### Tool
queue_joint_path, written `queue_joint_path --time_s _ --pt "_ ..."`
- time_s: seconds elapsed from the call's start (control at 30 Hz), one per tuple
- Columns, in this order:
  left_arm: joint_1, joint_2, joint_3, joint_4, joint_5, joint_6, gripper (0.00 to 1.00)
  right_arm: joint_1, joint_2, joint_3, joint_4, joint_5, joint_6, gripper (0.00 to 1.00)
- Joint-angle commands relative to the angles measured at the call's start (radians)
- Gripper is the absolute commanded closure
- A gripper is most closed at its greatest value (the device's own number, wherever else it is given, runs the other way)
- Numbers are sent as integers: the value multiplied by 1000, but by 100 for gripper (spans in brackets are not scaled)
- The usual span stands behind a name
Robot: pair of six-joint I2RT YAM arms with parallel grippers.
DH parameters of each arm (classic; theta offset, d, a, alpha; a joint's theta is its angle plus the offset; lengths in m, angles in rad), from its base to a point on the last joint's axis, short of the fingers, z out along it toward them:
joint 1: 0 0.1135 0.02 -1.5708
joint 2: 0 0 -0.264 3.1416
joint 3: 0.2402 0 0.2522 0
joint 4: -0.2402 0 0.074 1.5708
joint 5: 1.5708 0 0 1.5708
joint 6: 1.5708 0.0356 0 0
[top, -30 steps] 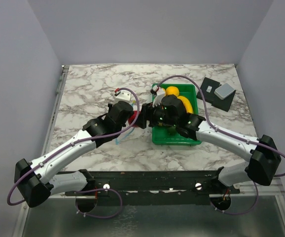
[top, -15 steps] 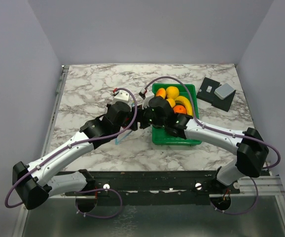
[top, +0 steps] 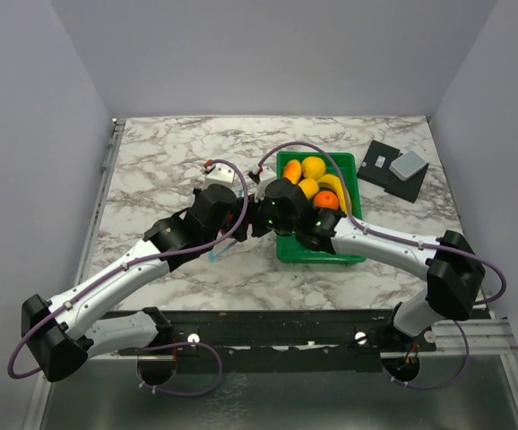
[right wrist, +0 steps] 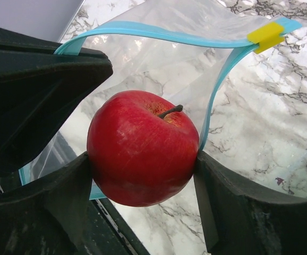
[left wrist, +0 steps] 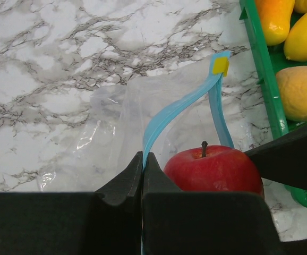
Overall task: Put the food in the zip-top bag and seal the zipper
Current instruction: Place the fake vegetable in the zipper food storage bag.
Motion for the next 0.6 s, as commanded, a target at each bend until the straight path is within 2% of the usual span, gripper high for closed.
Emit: queue_joint_path --time_s 0.0,0.23,0.57 --pt "3 -19 -11 20 18 6 100 13 4 23 2 26 -11 24" --pt "2 -22 -12 20 14 7 100 19 -21 9 14 23 -14 11" --pt "3 -24 -14 20 0 7 100 22 -109 -40 -10 89 -10 11"
